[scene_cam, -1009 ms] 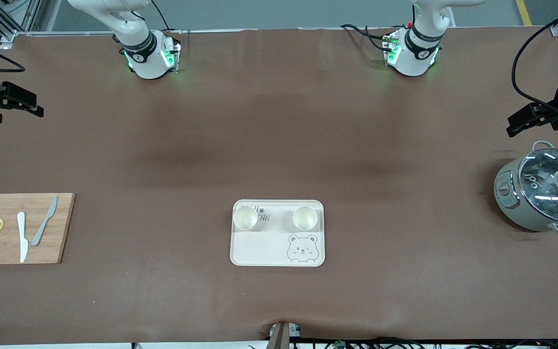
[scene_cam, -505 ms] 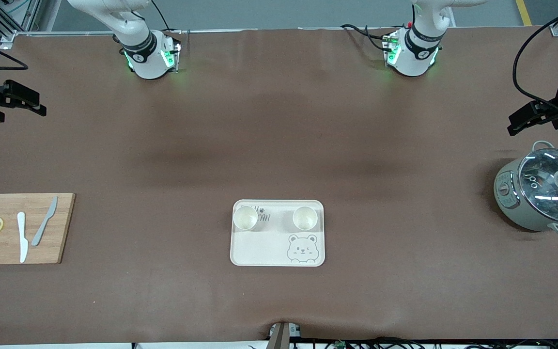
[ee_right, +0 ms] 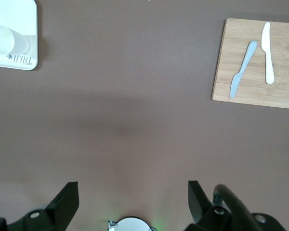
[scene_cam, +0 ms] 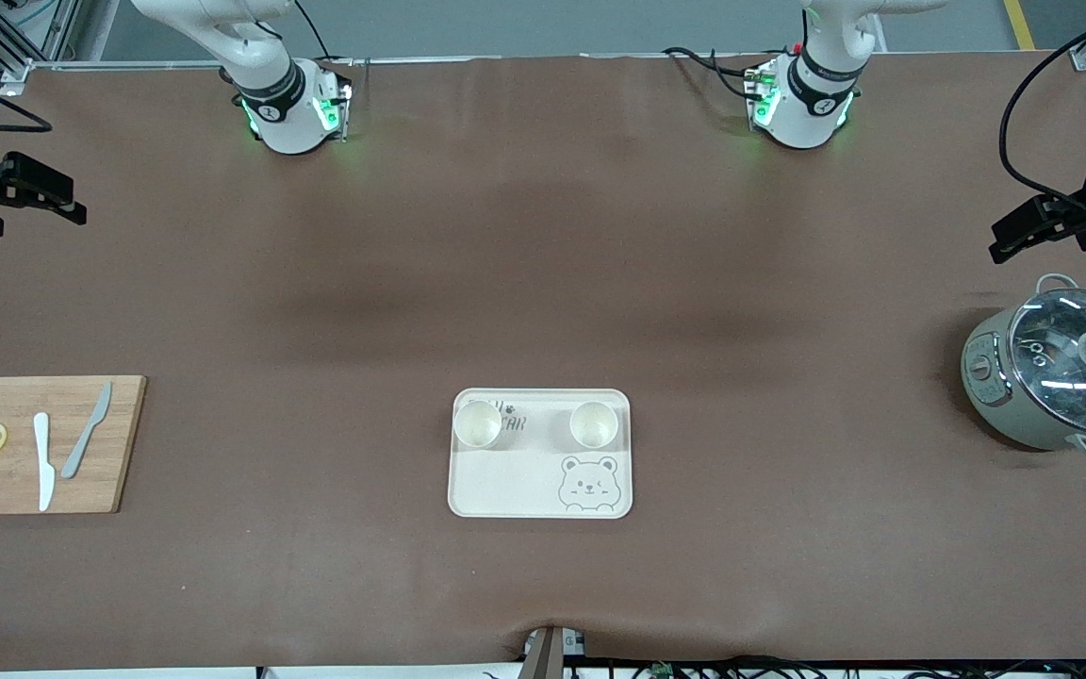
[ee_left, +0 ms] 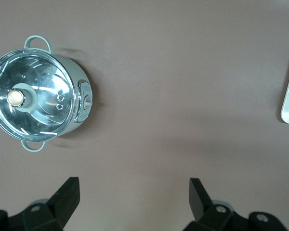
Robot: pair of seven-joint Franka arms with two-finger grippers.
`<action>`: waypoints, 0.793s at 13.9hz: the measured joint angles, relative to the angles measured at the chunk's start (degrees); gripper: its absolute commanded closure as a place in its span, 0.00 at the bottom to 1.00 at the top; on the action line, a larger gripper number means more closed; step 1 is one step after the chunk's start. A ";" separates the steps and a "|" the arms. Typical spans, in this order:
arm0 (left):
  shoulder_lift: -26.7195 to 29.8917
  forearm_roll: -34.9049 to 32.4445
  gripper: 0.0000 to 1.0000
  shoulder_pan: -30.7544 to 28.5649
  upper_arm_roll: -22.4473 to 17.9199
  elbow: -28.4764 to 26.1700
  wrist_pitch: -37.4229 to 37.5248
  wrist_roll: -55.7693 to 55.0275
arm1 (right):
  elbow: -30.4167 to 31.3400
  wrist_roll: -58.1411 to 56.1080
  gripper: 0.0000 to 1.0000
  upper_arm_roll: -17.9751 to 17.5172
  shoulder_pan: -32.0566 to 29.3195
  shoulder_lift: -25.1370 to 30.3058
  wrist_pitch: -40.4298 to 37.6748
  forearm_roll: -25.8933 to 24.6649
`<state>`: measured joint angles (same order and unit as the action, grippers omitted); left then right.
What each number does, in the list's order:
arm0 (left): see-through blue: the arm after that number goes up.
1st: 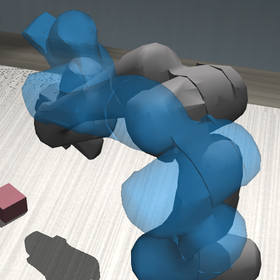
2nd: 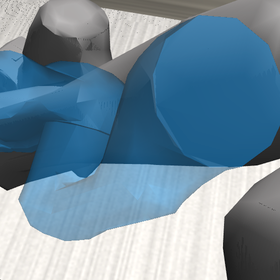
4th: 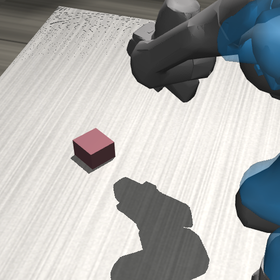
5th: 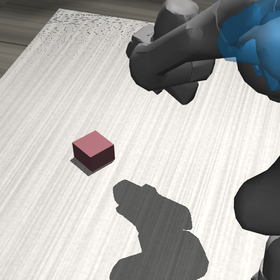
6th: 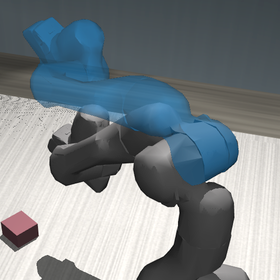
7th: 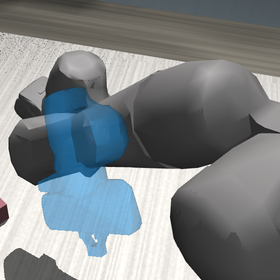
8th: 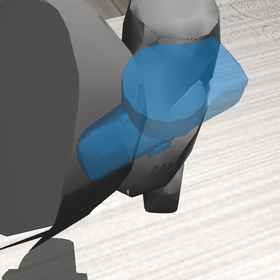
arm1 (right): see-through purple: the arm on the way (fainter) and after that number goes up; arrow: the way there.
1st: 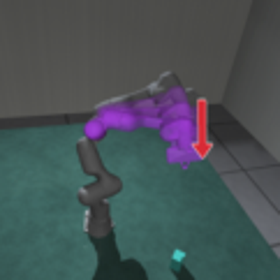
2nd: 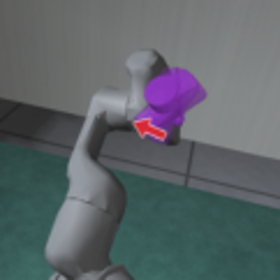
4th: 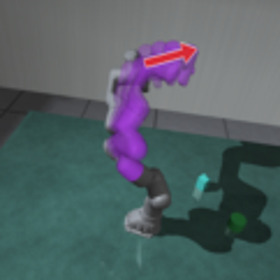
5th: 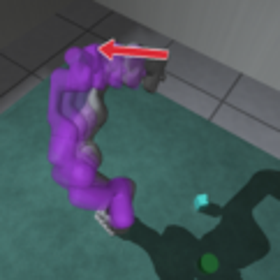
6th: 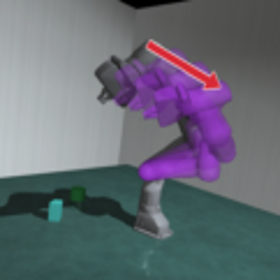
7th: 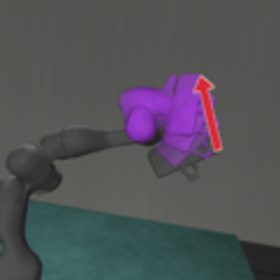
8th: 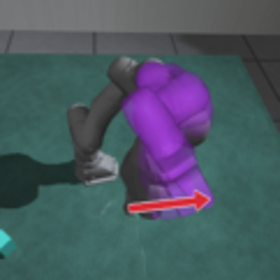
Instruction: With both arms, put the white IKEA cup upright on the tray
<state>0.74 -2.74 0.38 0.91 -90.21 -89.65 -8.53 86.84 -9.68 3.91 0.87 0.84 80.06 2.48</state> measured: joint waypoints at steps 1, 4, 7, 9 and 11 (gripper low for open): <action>0.04 0.00 0.00 -0.03 0.00 0.05 0.00 0.00 | -0.02 0.47 0.00 0.01 -0.01 0.09 -0.05 0.00; 0.12 0.00 0.00 -0.03 0.00 0.07 0.00 0.03 | -0.05 7.56 0.00 -0.16 0.04 0.22 -0.46 0.00; 0.13 0.00 0.00 0.08 0.23 0.07 0.04 0.07 | -0.05 9.70 0.00 -0.40 0.03 0.23 -0.51 0.00; 0.14 0.02 0.00 0.15 0.95 0.09 0.06 0.07 | -0.05 9.99 0.00 -0.38 -0.02 0.23 -0.56 0.00; 0.21 0.03 0.00 0.18 1.74 0.34 0.06 0.07 | -0.05 10.20 0.00 -0.37 -0.04 0.23 -0.63 0.00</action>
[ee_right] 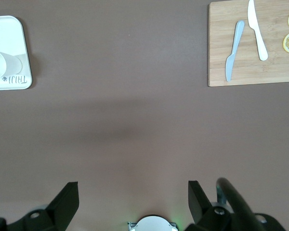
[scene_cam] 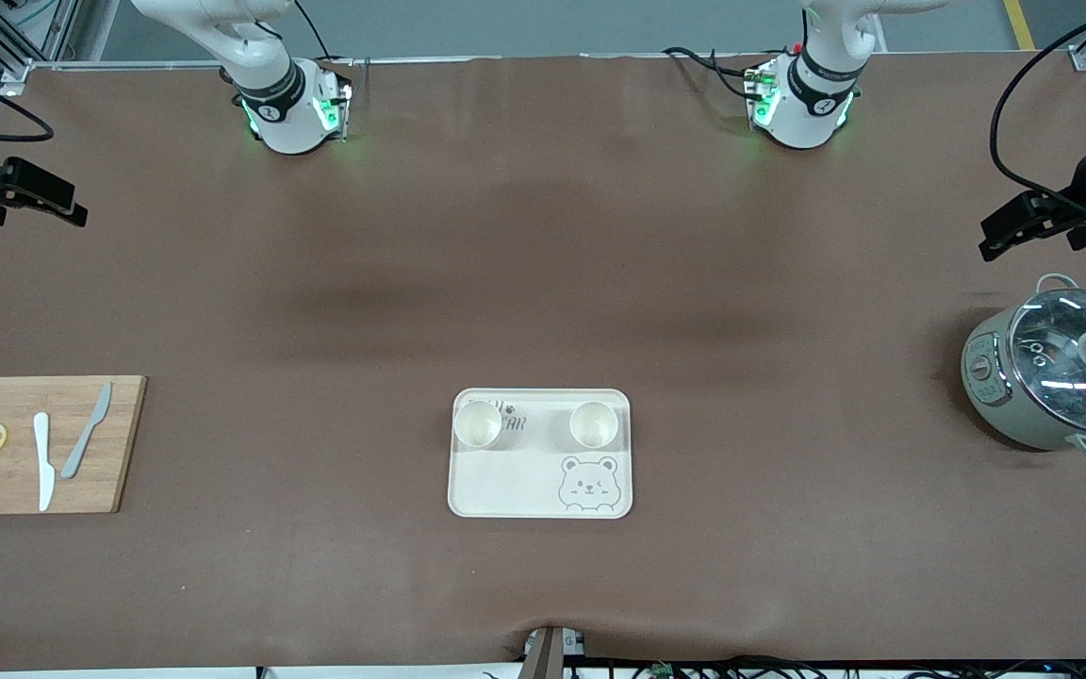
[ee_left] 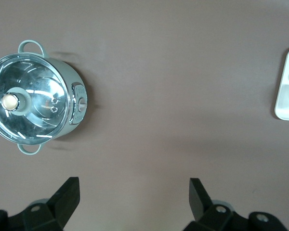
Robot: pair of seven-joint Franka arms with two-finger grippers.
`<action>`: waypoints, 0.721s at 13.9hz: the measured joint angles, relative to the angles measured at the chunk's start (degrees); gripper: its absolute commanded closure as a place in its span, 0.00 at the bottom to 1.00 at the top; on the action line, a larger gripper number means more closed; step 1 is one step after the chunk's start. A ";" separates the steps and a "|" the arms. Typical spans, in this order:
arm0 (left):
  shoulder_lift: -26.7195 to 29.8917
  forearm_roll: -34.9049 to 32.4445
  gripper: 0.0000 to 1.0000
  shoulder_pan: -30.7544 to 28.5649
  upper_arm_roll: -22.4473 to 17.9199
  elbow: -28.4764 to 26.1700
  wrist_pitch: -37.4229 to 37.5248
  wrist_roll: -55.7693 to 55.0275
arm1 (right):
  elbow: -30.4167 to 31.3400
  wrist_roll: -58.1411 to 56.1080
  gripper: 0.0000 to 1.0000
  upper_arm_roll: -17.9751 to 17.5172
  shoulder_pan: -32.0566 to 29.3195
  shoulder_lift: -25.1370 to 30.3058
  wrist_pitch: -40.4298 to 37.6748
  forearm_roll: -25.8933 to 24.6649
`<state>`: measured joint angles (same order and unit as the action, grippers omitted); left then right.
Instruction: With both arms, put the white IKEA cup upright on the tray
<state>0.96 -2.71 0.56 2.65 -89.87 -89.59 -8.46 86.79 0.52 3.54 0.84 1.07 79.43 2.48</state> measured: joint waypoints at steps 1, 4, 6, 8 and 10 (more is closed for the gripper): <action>0.05 0.00 0.00 0.00 0.10 0.35 0.00 0.00 | 0.00 0.04 0.00 0.03 -0.03 0.00 -0.07 0.00; 0.21 0.00 0.00 -0.01 0.11 1.51 0.00 0.00 | 0.00 0.10 0.00 0.09 -0.10 0.00 -0.56 0.00; 0.29 0.00 0.00 -0.01 0.12 1.78 0.18 0.00 | 0.00 0.13 0.00 0.09 -0.10 0.00 -0.72 0.00; 0.30 0.00 0.00 -0.01 0.13 2.23 1.12 0.00 | 0.00 0.21 0.00 0.11 -0.10 0.00 -1.15 0.00; 0.32 0.00 0.00 -0.01 0.15 2.97 1.99 0.00 | 0.02 0.31 0.00 0.21 -0.12 0.00 -1.38 0.00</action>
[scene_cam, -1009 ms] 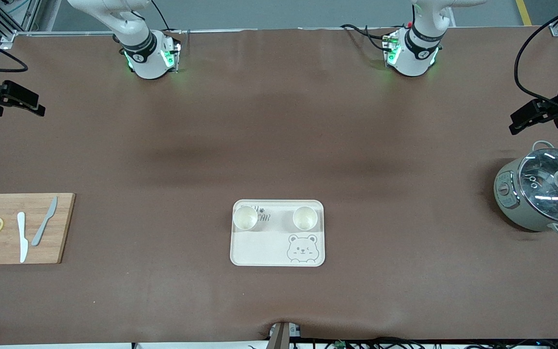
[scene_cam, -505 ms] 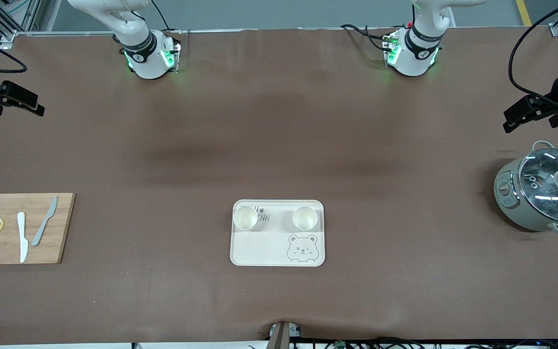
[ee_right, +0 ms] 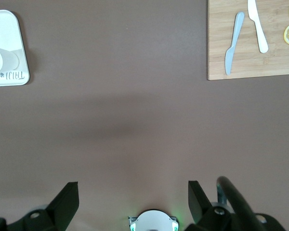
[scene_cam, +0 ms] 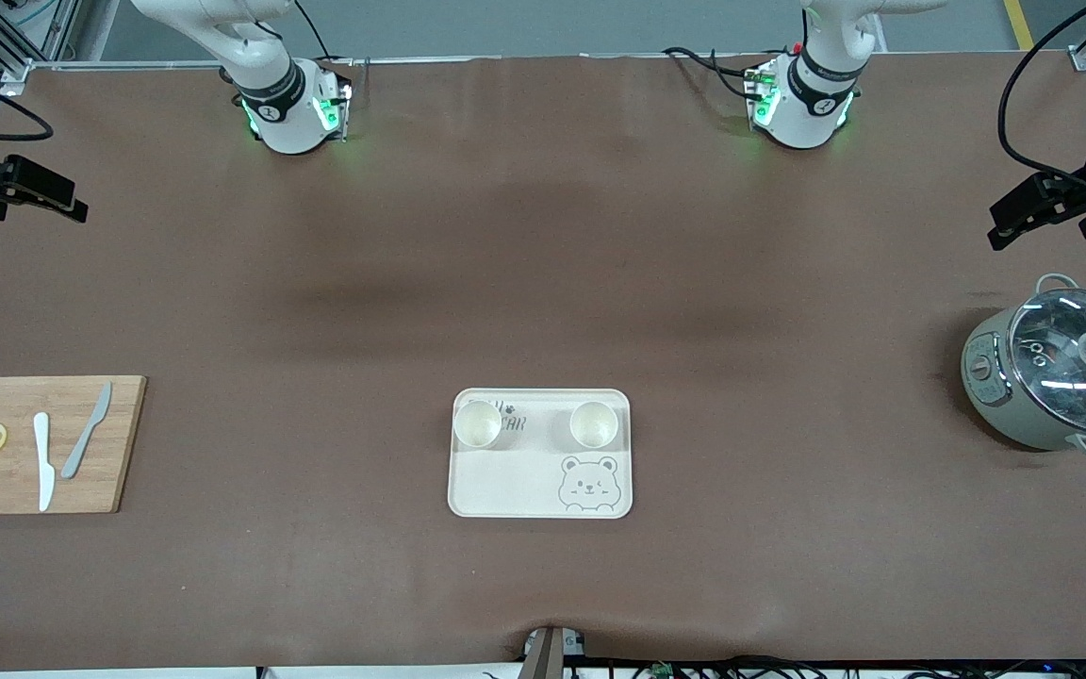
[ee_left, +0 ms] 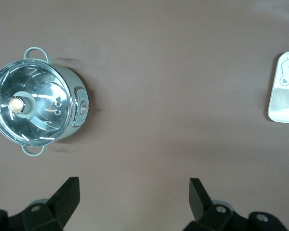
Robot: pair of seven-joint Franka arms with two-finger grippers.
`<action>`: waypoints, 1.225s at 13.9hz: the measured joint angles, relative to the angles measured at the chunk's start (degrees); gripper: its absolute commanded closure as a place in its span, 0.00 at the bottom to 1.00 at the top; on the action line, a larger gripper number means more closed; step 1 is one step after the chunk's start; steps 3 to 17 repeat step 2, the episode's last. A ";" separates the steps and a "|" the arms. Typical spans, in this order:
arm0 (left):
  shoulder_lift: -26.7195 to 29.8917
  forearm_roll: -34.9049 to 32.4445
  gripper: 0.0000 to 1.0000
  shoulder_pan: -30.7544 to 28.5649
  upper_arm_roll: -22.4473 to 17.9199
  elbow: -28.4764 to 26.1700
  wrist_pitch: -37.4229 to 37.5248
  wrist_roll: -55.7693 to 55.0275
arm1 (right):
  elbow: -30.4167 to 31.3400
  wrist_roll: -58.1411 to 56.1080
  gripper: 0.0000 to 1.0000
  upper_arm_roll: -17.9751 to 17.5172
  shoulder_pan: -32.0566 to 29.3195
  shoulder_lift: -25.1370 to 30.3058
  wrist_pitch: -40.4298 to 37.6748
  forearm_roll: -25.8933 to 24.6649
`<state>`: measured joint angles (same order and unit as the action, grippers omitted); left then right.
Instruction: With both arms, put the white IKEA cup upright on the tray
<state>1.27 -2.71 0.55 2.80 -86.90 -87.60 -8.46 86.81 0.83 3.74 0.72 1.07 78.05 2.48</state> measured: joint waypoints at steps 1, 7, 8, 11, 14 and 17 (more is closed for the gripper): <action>0.01 0.00 0.00 -0.01 0.00 0.15 0.12 0.00 | 0.01 0.01 0.00 0.06 -0.01 0.00 -0.02 0.00; 0.01 0.00 0.00 -0.01 0.00 0.18 0.15 0.00 | 0.01 0.01 0.00 0.11 -0.01 0.00 -0.03 0.00; 0.01 0.00 0.00 -0.01 0.00 0.18 0.15 0.00 | 0.01 0.01 0.00 0.11 -0.01 0.00 -0.03 0.00; 0.01 0.00 0.00 -0.01 0.00 0.18 0.15 0.00 | 0.01 0.01 0.00 0.11 -0.01 0.00 -0.03 0.00; 0.01 0.00 0.00 -0.01 0.00 0.18 0.15 0.00 | 0.01 0.01 0.00 0.11 -0.01 0.00 -0.03 0.00; 0.01 0.00 0.00 -0.01 0.00 0.18 0.15 0.00 | 0.01 0.01 0.00 0.11 -0.01 0.00 -0.03 0.00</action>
